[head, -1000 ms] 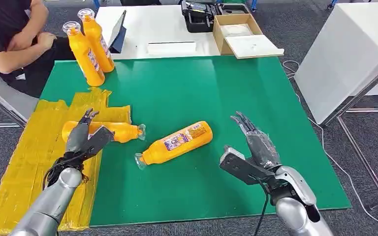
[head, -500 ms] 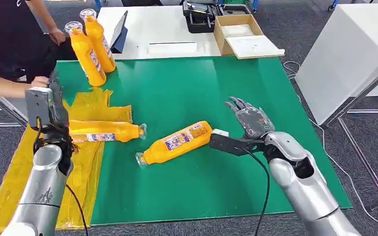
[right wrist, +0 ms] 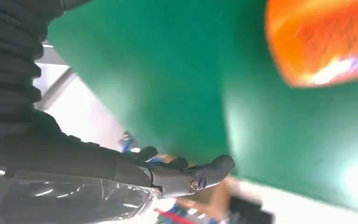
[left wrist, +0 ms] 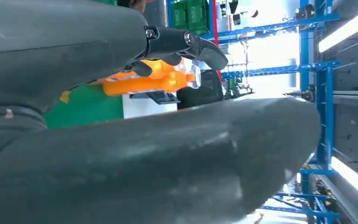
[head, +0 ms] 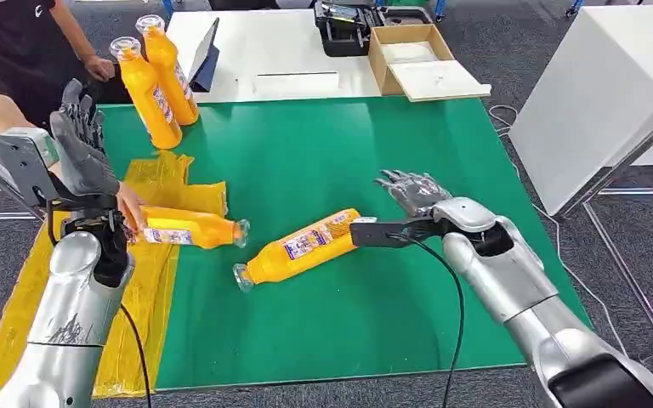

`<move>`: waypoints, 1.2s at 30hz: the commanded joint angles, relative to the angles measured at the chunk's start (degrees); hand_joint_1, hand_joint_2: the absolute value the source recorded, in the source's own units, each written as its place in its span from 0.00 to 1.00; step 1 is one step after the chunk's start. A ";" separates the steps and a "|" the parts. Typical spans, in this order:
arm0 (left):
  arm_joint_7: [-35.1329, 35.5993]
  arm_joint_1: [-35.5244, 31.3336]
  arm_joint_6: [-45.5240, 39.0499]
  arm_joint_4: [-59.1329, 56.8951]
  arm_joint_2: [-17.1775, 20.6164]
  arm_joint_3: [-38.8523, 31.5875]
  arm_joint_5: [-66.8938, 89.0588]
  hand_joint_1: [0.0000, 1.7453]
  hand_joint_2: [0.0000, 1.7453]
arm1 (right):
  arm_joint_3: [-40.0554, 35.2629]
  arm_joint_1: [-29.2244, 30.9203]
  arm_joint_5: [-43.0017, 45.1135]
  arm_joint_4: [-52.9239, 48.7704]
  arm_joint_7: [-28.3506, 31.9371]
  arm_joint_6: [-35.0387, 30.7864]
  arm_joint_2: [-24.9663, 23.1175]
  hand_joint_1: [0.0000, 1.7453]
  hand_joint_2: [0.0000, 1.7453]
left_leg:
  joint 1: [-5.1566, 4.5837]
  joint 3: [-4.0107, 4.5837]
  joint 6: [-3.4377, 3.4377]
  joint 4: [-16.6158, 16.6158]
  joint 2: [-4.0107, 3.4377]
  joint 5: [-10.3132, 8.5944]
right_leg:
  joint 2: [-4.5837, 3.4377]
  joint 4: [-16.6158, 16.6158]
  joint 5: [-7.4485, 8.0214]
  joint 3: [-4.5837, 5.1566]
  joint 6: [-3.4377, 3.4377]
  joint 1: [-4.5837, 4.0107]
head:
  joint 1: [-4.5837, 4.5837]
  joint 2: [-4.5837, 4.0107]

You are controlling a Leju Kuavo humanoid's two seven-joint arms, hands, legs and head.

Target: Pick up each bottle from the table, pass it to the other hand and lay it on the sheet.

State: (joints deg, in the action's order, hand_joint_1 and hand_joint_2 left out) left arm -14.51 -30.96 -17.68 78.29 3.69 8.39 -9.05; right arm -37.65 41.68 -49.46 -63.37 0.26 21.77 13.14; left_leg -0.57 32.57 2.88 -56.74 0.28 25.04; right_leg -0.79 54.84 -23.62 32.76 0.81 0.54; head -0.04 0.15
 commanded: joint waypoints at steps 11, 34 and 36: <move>-1.80 -3.54 -1.43 -4.83 2.11 1.28 -1.87 0.00 0.00 | -18.67 11.87 0.16 22.68 7.95 1.11 -13.19 0.00 1.00 | 0.03 -0.16 -0.27 -0.02 -0.17 0.06 | -0.07 0.09 -0.04 -0.07 -0.10 -0.02 | -0.02 0.00; -1.96 -4.88 -1.30 -6.29 0.12 1.81 -2.78 0.00 0.00 | -24.94 10.35 -5.34 34.86 5.68 -2.08 -12.60 0.00 1.00 | 0.02 -0.20 -0.22 0.01 0.22 -0.03 | 0.29 -0.04 -0.05 -0.19 -0.06 -0.04 | -0.04 0.00; -2.01 -5.06 -1.35 -6.74 0.13 1.80 -2.94 0.00 0.00 | -25.17 9.81 -5.77 35.87 5.48 -1.91 -12.03 0.00 1.00 | -0.02 -0.30 -0.35 0.01 0.21 -0.01 | 0.33 -0.01 -0.07 -0.27 -0.09 0.00 | -0.04 0.00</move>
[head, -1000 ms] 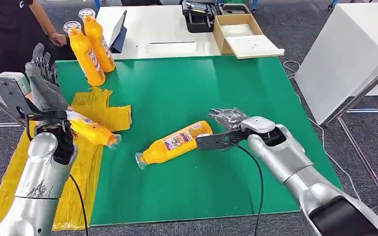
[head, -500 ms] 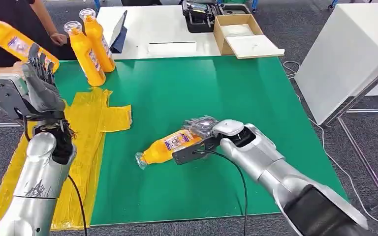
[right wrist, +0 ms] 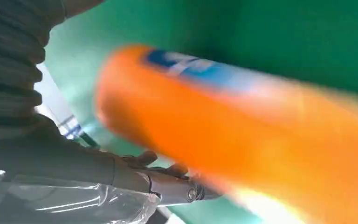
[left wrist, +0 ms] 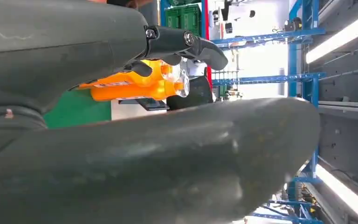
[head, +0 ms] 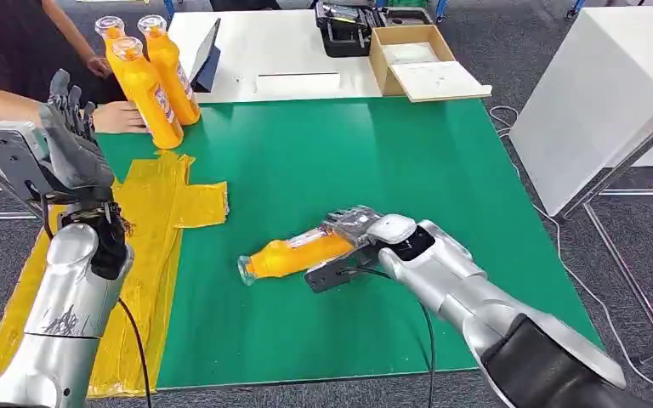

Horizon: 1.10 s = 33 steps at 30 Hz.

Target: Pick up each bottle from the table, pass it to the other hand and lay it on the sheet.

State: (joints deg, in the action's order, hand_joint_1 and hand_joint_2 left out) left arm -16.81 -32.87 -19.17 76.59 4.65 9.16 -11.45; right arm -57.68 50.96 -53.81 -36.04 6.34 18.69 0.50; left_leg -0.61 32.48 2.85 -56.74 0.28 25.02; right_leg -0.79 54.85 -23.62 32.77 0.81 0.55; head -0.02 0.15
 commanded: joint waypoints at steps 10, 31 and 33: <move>-0.31 -3.10 -0.37 -6.32 -0.34 0.10 -1.32 0.00 0.00 | -4.30 0.58 -1.05 9.79 -0.60 2.55 0.09 0.00 1.00 | 0.02 -0.14 -0.15 0.02 0.12 -0.04 | 0.20 -0.03 -0.01 -0.15 -0.04 -0.02 | -0.04 0.00; -1.42 -1.26 3.20 -7.98 1.07 -1.91 -5.65 0.00 0.00 | 10.16 3.66 5.65 3.02 -2.84 -8.33 -1.76 1.00 1.00 | -0.02 -0.11 -0.14 -0.03 -0.07 -0.04 | -0.01 0.07 0.01 -0.12 -0.04 0.02 | -0.04 0.00; -0.94 -0.02 4.05 -5.76 0.40 -1.14 -6.45 0.00 1.00 | 17.87 1.59 10.36 -2.60 -4.86 -11.13 -2.57 1.00 1.00 | -0.03 -0.10 -0.15 -0.02 -0.13 -0.03 | -0.06 0.08 0.03 -0.10 -0.03 0.03 | -0.04 0.00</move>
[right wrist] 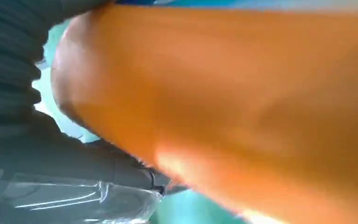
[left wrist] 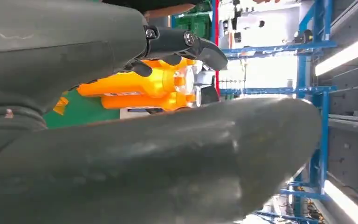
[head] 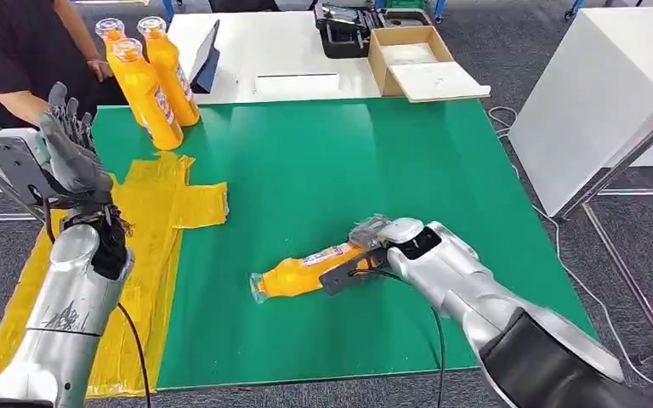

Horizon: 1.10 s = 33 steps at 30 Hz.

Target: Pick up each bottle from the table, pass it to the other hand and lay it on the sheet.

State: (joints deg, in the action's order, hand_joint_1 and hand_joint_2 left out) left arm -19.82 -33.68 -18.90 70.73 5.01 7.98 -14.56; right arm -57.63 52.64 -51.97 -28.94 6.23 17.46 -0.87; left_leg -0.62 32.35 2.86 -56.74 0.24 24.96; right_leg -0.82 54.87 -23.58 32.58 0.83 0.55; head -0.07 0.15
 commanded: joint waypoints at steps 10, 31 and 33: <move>2.71 0.99 2.89 -1.17 -3.43 2.26 -4.59 0.00 1.00 | 32.05 -5.51 25.47 -26.24 -2.60 -16.03 -0.41 1.00 1.00 | 0.05 0.18 -0.16 -0.01 0.18 0.01 | 0.23 0.00 -0.06 0.15 -0.04 -0.01 | 0.00 0.00; 6.80 2.37 6.90 -1.70 -11.01 10.45 -12.68 0.00 1.00 | 36.03 -16.70 32.23 -31.37 1.80 -28.95 -2.22 1.00 1.00 | -0.08 0.13 -0.21 -0.03 0.18 0.07 | 0.24 0.00 -0.10 0.09 -0.05 0.00 | 0.02 0.00; 7.45 1.81 7.12 -1.76 -11.53 11.42 -13.46 0.00 1.00 | 35.82 -16.19 31.39 -30.29 1.04 -29.56 -3.02 1.00 1.00 | -0.10 0.12 -0.25 -0.05 0.15 0.07 | 0.23 0.05 -0.10 0.11 -0.06 0.02 | 0.02 0.00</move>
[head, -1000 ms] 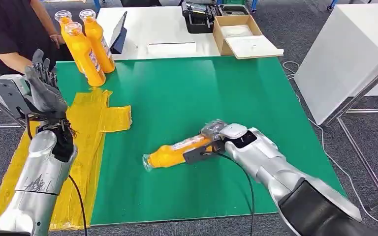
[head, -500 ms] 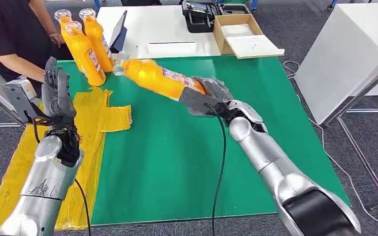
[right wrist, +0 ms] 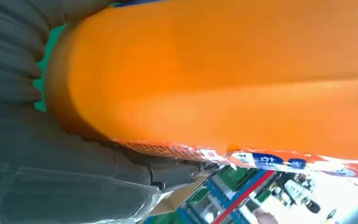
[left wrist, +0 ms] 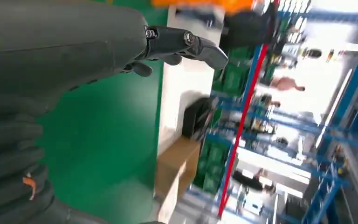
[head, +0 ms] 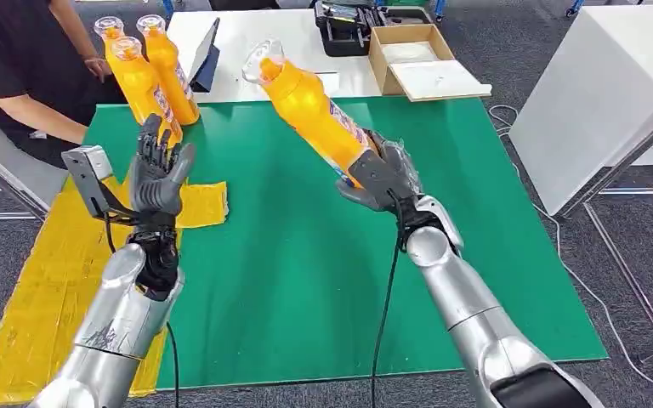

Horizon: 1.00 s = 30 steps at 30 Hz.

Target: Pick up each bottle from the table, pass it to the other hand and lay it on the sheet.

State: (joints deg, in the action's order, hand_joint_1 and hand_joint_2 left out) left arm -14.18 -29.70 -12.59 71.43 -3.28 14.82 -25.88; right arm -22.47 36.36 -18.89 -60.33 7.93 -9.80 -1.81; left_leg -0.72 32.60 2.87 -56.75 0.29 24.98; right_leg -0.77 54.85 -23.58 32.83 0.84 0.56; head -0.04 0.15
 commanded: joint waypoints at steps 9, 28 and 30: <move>3.86 -3.47 0.09 0.32 -6.03 9.58 -3.27 0.00 1.00 | -3.16 3.24 -9.72 6.48 -4.28 -3.74 -5.13 1.00 1.00 | 0.04 -0.04 -0.17 -0.04 -0.06 0.05 | 0.01 0.04 -0.03 -0.03 -0.06 -0.03 | 0.00 0.00; 7.85 -6.23 -2.79 2.55 -9.01 17.22 -2.63 0.00 1.00 | -6.94 8.70 -17.05 11.27 -6.52 -2.56 -10.03 1.00 1.00 | 0.04 -0.01 -0.14 -0.03 -0.01 0.02 | 0.04 0.03 -0.02 -0.01 -0.05 -0.03 | 0.00 0.00; 7.79 -6.41 -2.95 2.34 -8.77 17.36 -2.45 0.00 1.00 | -7.22 8.58 -17.38 11.08 -6.60 -2.44 -10.08 1.00 1.00 | 0.03 -0.08 -0.23 -0.06 -0.01 0.08 | 0.07 0.08 -0.08 -0.08 -0.07 -0.02 | 0.00 0.00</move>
State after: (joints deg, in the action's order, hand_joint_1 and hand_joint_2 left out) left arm -7.02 -33.29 -15.56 76.02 -12.20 28.24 -28.52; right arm -25.66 41.13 -35.56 -53.81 1.38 -12.66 -10.51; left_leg -0.71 32.61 2.87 -56.75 0.29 24.97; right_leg -0.77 54.86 -23.58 32.84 0.84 0.56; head -0.04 0.15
